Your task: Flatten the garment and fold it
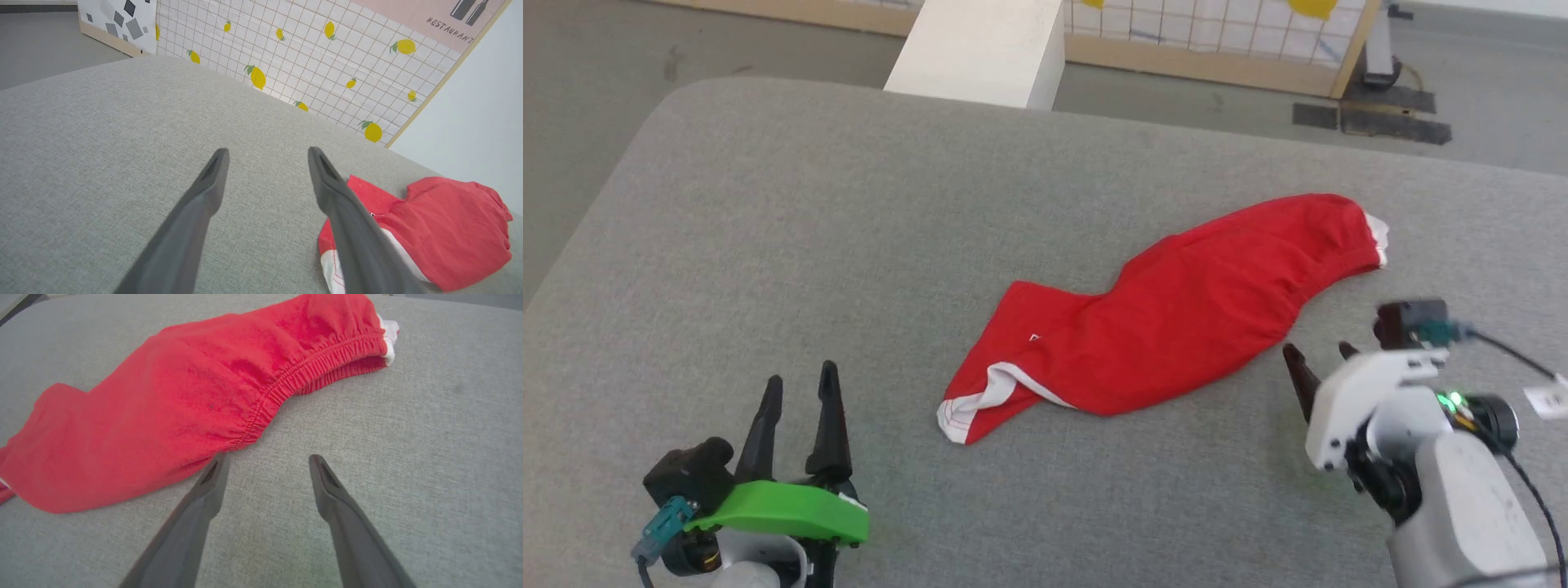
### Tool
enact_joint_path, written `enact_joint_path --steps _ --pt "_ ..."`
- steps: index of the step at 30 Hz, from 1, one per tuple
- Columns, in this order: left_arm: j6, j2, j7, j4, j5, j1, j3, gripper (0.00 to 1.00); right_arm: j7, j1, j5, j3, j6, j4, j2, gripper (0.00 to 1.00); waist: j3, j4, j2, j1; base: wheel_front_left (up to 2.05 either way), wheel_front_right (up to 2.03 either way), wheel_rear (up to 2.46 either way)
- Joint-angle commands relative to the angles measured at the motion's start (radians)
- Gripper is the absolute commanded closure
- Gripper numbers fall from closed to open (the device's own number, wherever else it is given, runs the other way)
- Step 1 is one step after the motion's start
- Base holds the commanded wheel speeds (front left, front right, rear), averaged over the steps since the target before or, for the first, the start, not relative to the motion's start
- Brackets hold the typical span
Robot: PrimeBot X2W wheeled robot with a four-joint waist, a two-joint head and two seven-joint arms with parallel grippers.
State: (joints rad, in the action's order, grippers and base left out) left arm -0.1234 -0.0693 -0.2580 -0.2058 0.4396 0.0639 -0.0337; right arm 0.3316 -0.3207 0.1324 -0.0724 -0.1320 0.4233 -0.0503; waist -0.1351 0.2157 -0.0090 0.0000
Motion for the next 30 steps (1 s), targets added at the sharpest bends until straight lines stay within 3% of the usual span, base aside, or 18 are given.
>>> enact_joint_path --steps 1,14,15,16,17,23,26,30 --pt "-0.007 0.003 -0.004 0.000 0.005 0.011 0.005 0.00 0.013 -0.046 -0.013 0.008 0.001 0.020 0.000 0.00 -0.025 0.025 0.0090 0.0000 0.00 0.00 0.00" --pt "-0.007 -0.007 -0.004 -0.022 0.051 0.043 0.013 0.00 0.094 -0.266 -0.162 -0.043 0.001 0.330 0.000 0.00 -0.096 0.108 0.0090 0.0000 0.00 0.00 0.00" --pt "-0.007 -0.008 -0.004 -0.022 0.051 0.043 0.011 0.00 0.087 -0.271 -0.156 -0.039 0.001 0.344 0.000 0.24 -0.095 0.107 0.0090 0.0000 0.00 0.00 0.00" --pt "-0.007 -0.008 -0.004 -0.023 0.051 0.042 0.010 0.00 0.079 -0.273 -0.152 -0.029 0.001 0.353 0.000 0.85 -0.091 0.106 0.0090 0.0000 0.00 0.00 0.00" --pt "-0.007 -0.008 -0.004 -0.024 0.049 0.041 0.008 0.00 0.074 -0.271 -0.143 -0.012 0.001 0.362 0.000 1.00 -0.084 0.103 0.0090 0.0000 0.00 0.00 0.00" --pt "-0.007 -0.005 -0.004 -0.021 0.037 0.024 0.014 0.00 0.106 -0.193 -0.070 0.075 0.001 0.285 0.000 1.00 -0.032 0.075 0.0090 0.0000 0.00 0.00 0.00" --pt "-0.007 -0.004 -0.004 -0.019 0.029 0.004 0.013 0.00 0.200 -0.098 -0.024 0.093 0.001 0.148 -0.003 1.00 -0.005 0.049 0.0090 0.0000 0.00 0.00 0.00" --pt "-0.007 -0.003 -0.004 -0.009 0.021 -0.018 0.016 0.00 0.428 0.095 0.020 0.065 0.001 -0.159 -0.065 1.00 0.015 0.013 0.0090 0.0000 0.00 0.00 0.00"
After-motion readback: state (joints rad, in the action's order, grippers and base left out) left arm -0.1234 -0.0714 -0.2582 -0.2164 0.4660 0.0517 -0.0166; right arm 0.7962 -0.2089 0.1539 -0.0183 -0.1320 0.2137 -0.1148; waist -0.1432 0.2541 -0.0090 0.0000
